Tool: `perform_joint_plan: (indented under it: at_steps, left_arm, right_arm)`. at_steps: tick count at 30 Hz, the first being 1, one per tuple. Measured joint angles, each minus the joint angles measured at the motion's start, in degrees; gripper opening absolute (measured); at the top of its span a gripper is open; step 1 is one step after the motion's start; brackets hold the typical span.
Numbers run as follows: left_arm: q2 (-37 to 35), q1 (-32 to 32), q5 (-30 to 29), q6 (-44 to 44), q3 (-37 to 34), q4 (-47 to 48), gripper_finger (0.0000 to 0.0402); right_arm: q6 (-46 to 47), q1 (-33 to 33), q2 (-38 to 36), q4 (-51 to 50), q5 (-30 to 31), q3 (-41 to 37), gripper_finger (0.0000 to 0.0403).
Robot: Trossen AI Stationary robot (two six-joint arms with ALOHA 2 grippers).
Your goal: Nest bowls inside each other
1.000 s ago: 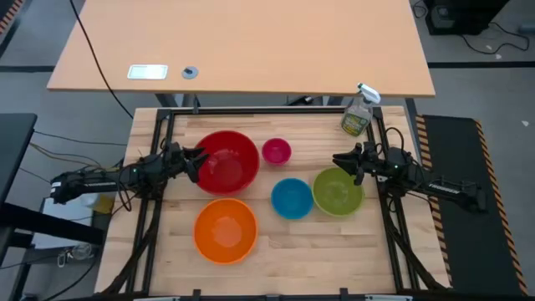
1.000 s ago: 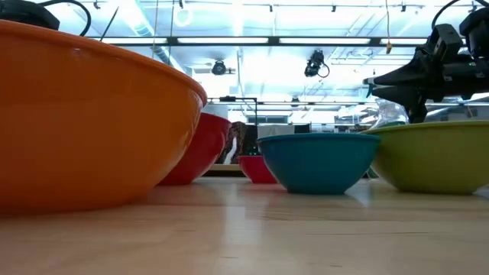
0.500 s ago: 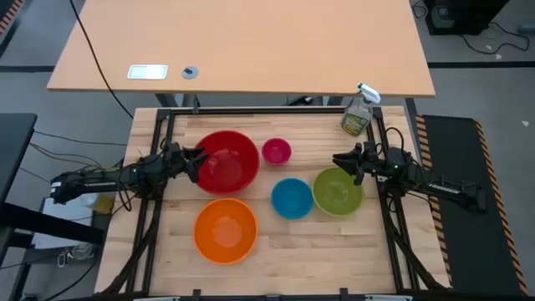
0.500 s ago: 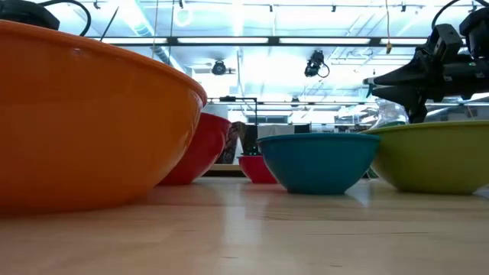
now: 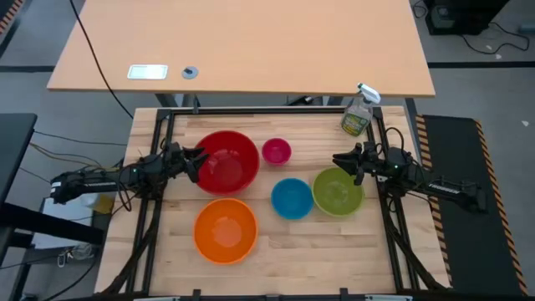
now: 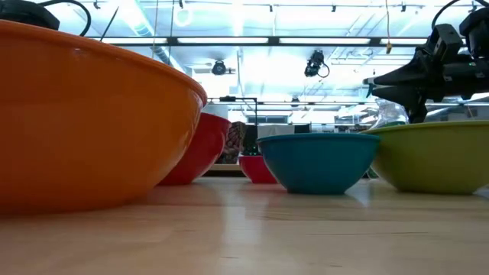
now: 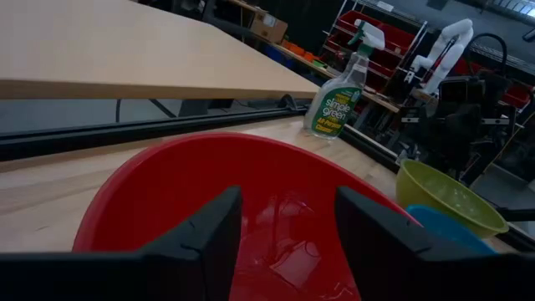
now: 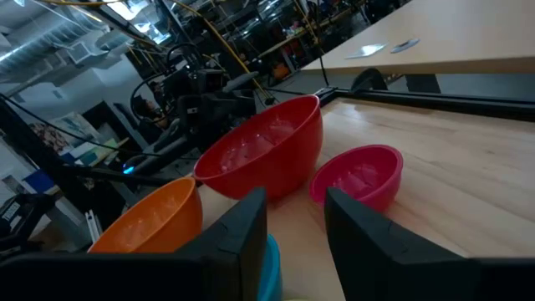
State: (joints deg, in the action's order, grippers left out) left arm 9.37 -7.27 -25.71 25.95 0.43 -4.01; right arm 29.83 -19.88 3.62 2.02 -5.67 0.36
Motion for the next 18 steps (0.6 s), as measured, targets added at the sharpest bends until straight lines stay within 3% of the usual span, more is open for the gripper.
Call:
perform_joint_plan:
  at_steps: [18]
  left_arm:
    - [0.0, 0.0, 0.0, 24.3, 0.0, -6.5, 0.0194]
  right_arm:
    - [0.0, 0.0, 0.0, 0.0, 0.0, 0.0, 0.0130]
